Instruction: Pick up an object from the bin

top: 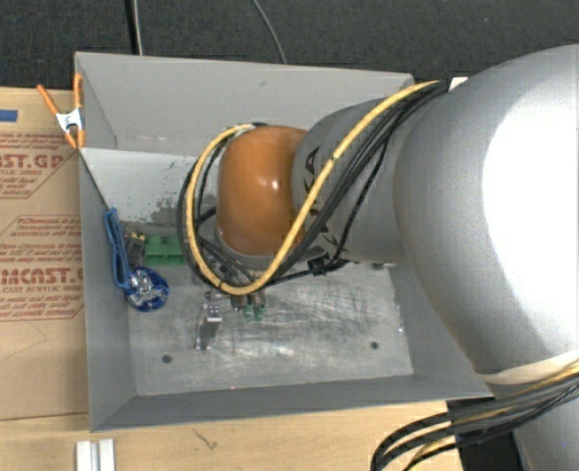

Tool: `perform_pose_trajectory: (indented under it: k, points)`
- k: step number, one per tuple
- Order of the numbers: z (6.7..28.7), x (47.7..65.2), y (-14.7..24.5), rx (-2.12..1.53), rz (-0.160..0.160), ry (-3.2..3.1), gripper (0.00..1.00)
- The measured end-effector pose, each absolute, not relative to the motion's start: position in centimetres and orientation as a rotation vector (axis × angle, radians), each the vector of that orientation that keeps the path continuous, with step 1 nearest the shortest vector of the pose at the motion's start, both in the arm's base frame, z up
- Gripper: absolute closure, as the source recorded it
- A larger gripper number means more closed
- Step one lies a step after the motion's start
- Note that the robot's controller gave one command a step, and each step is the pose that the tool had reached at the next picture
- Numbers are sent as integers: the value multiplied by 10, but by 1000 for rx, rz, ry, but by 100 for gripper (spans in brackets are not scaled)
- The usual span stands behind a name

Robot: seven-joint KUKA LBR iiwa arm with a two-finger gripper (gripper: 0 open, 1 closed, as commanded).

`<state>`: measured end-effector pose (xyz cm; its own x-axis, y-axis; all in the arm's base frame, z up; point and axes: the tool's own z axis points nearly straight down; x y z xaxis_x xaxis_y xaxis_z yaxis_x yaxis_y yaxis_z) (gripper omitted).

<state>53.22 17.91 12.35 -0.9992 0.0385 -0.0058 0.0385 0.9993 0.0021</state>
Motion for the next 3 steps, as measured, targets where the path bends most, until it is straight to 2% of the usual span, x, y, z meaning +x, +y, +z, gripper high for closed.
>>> perform_pose_trajectory:
  k: [1, 2, 3]
  points:
    - [90, 573, 243, -364, 3, 3116, 0]
    - [92, 574, 243, -362, 4, 3115, 100]
    - [201, 578, 238, -413, 4, 3102, 100]
